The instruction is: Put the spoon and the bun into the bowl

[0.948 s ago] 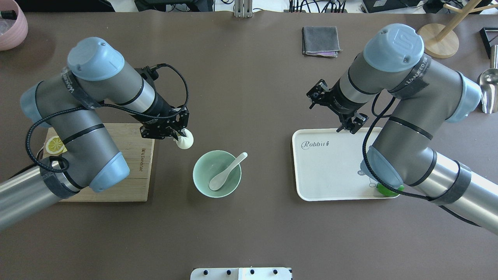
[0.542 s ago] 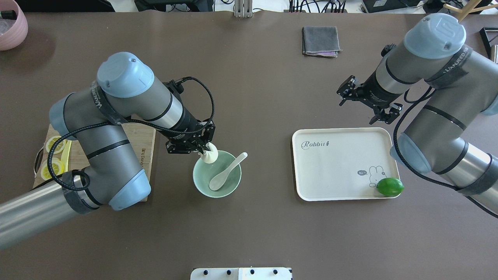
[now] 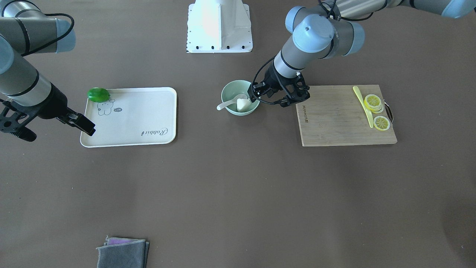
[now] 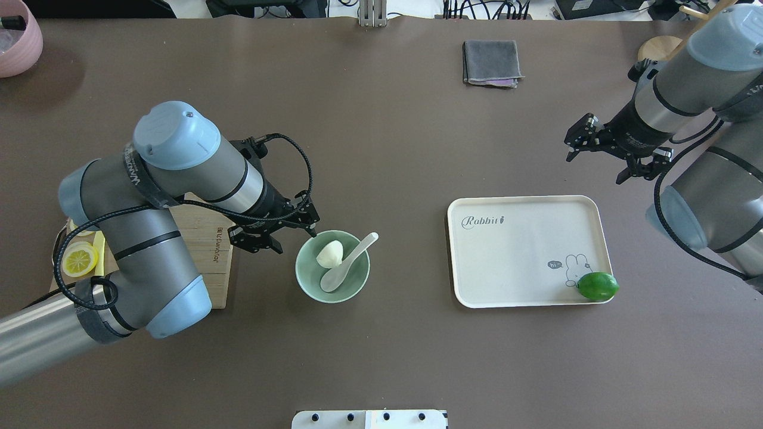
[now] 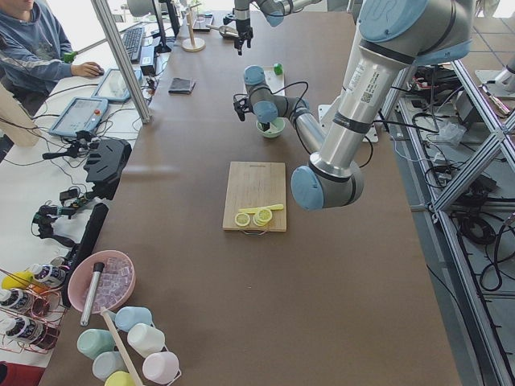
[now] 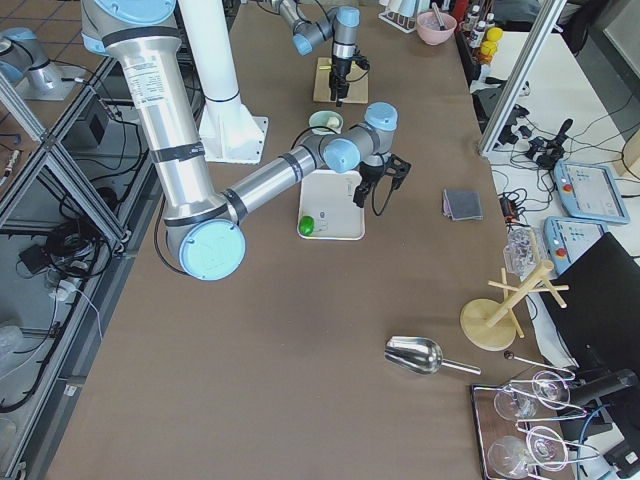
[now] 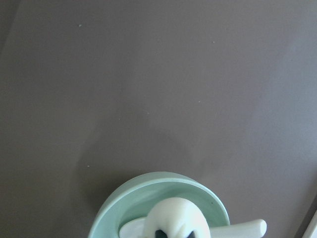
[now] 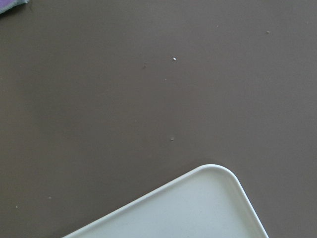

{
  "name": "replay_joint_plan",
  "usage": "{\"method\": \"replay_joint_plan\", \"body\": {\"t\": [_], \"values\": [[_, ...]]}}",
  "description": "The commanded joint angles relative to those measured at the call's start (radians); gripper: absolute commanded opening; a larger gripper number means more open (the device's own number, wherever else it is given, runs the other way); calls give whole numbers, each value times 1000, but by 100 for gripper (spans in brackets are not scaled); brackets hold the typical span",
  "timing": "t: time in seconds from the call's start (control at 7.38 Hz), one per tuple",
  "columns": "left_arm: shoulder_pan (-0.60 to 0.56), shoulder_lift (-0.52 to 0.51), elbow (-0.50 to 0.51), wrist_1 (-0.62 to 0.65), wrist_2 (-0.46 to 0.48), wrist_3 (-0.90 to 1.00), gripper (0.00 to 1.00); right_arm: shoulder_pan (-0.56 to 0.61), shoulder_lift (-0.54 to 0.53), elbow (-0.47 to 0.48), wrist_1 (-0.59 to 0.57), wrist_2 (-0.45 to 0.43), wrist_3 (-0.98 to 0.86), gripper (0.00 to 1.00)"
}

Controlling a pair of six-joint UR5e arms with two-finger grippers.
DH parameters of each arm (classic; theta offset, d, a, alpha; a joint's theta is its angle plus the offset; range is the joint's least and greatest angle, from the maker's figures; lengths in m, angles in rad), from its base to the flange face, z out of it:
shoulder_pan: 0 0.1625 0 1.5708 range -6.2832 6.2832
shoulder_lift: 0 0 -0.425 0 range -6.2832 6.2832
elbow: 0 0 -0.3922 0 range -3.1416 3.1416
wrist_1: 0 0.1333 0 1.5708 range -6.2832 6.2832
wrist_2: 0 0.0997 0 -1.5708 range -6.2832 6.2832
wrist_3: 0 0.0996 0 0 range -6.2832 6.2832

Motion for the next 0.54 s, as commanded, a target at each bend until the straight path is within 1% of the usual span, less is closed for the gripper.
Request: {"method": "replay_joint_plan", "body": {"t": [0.0,0.14,0.27,0.41], "values": [[-21,27,-11,2,0,33,98,37,-8,-27,-1,5,-87,100],[-52,50,-3,2,-1,118,98,58,-9,-32,-1,7,-128,100],[-107,111,3,9,-3,304,98,90,-26,-32,-1,7,-168,100],[-162,159,9,56,-4,511,98,128,-52,-32,-4,7,-291,100]]}}
